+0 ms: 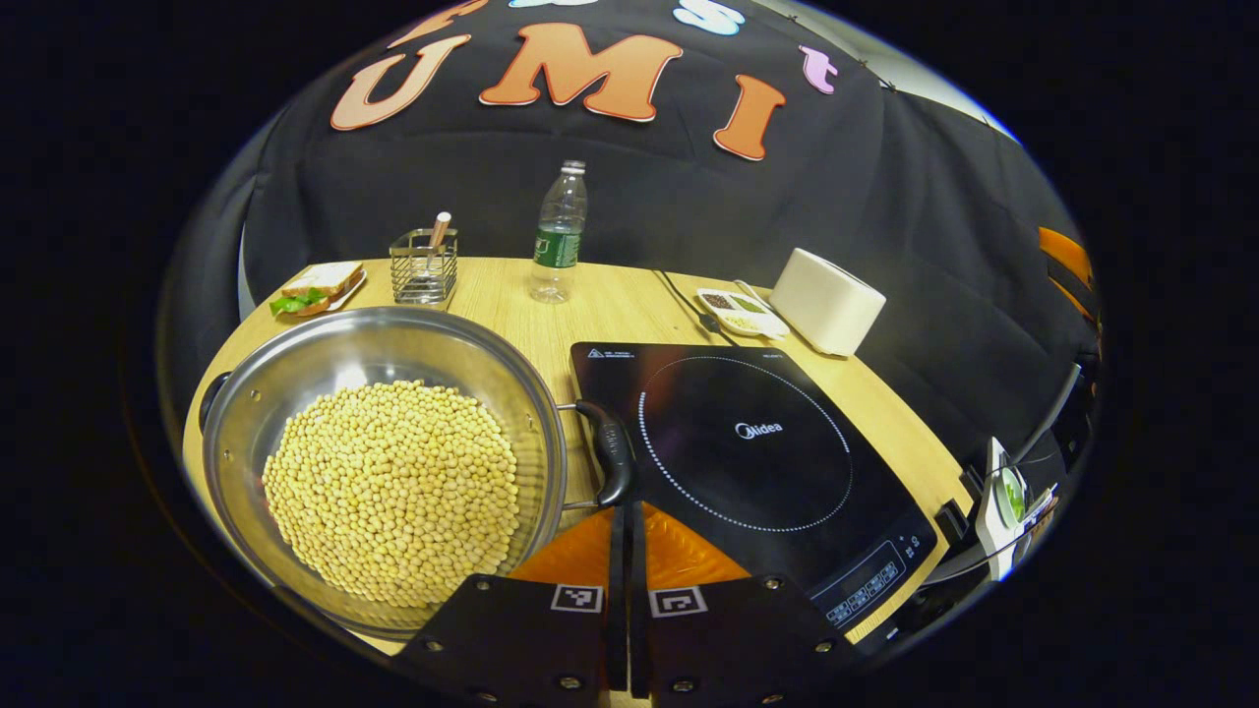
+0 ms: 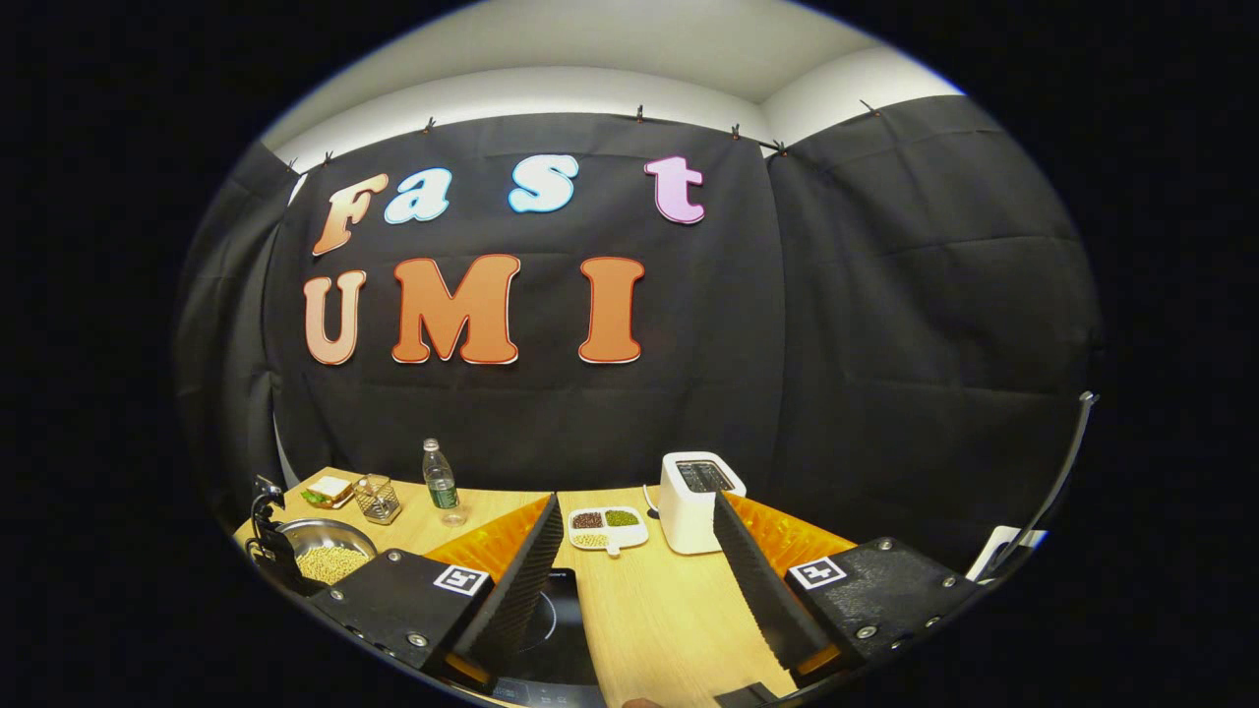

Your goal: First push the handle of the pot to place it horizontally, then grasp the pot with both hands and set it on the induction cooktop.

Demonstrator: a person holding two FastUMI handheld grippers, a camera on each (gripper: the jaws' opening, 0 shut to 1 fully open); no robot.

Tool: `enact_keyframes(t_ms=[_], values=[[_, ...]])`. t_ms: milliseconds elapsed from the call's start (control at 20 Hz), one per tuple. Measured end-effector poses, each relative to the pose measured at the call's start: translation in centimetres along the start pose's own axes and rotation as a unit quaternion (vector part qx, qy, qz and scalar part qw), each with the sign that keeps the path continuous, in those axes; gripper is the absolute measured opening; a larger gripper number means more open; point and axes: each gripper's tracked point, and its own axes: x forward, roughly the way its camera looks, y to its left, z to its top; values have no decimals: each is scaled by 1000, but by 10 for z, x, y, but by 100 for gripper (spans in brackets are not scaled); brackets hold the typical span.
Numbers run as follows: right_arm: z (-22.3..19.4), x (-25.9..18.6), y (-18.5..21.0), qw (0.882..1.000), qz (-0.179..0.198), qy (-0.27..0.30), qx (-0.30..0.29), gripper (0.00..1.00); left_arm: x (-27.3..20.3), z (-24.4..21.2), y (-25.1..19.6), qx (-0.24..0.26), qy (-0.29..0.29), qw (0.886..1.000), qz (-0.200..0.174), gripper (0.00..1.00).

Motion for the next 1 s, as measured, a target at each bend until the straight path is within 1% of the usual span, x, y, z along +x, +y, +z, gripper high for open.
enact_keyframes(t_ms=[150, 200, 250, 350, 400, 450, 500, 550, 600, 650, 700, 750, 800, 850, 950, 1000], values=[[-12, 1, 25, 1000, 14, 11, 7, 95, -20, 21, 0, 26, -34, 999, 1, 3], [-17, 0, 34, 1000, 20, 15, 9, 95, -30, 28, 3, 33, -48, 998, 4, 0], [-21, 0, 44, 999, 25, 17, 13, 95, -39, 37, 6, 38, -62, 997, 5, 3], [-30, 0, 64, 999, 31, 24, 22, 95, -59, 54, 22, 39, -92, 995, 14, 4], [-35, 1, 75, 999, 34, 27, 25, 95, -70, 61, 29, 35, -102, 994, 18, 8], [-39, 1, 88, 998, 38, 30, 28, 95, -81, 66, 41, 32, -115, 993, 26, 7], [-44, 2, 101, 998, 44, 32, 32, 100, -92, 72, 58, 29, -127, 991, 42, 14], [-49, 2, 116, 997, 53, 36, 37, 100, -103, 77, 78, 29, -138, 988, 63, 17], [-55, 2, 132, 996, 64, 41, 42, 95, -114, 79, 96, 29, -147, 985, 85, 37], [-63, 2, 149, 995, 76, 48, 45, 100, -125, 82, 114, 27, -155, 982, 104, 41], [-72, 2, 166, 994, 88, 56, 43, 96, -137, 86, 132, 23, -164, 979, 117, 41], [-79, 3, 181, 993, 95, 63, 36, 95, -144, 89, 146, 17, -169, 978, 122, 43], [-87, 3, 195, 992, 101, 69, 28, 96, -148, 90, 161, 12, -173, 977, 125, 54], [-96, 4, 208, 991, 103, 76, 21, 96, -153, 93, 175, 9, -178, 976, 127, 58], [-117, 5, 231, 988, 113, 98, 25, 96, -155, 92, 210, 6, -180, 973, 144, 59], [-127, 5, 244, 986, 121, 112, 32, 96, -154, 91, 227, 5, -176, 972, 154, 81]])
